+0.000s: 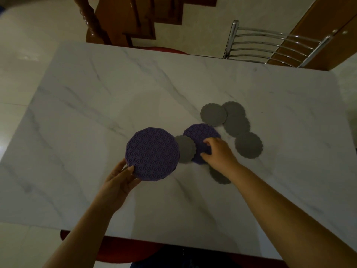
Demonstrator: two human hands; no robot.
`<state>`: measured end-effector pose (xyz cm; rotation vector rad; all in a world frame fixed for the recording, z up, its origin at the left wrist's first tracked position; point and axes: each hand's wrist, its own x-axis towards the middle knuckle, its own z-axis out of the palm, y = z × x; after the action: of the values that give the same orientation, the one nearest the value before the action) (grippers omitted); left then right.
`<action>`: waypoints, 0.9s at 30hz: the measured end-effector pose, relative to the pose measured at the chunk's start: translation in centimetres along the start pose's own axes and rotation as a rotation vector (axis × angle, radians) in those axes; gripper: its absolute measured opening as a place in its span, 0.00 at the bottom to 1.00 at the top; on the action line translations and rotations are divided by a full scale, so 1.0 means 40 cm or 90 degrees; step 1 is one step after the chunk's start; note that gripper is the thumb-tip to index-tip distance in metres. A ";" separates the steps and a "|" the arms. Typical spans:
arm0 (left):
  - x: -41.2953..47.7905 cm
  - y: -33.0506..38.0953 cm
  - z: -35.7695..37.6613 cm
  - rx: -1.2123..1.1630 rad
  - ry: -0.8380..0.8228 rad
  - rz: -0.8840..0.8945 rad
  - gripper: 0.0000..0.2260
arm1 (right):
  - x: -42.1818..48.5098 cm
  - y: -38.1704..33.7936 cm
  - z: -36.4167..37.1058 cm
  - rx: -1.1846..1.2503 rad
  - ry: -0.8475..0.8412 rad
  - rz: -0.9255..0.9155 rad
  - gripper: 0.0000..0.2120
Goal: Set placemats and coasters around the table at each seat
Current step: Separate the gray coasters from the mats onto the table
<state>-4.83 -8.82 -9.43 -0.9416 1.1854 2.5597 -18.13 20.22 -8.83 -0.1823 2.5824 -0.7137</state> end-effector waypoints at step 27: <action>-0.022 -0.010 -0.036 -0.012 -0.004 0.003 0.16 | 0.053 0.000 -0.004 -0.211 0.063 0.180 0.33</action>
<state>-3.29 -9.50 -9.85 -0.9362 1.1649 2.5802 -20.09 19.77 -9.55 0.1185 2.7295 -0.1964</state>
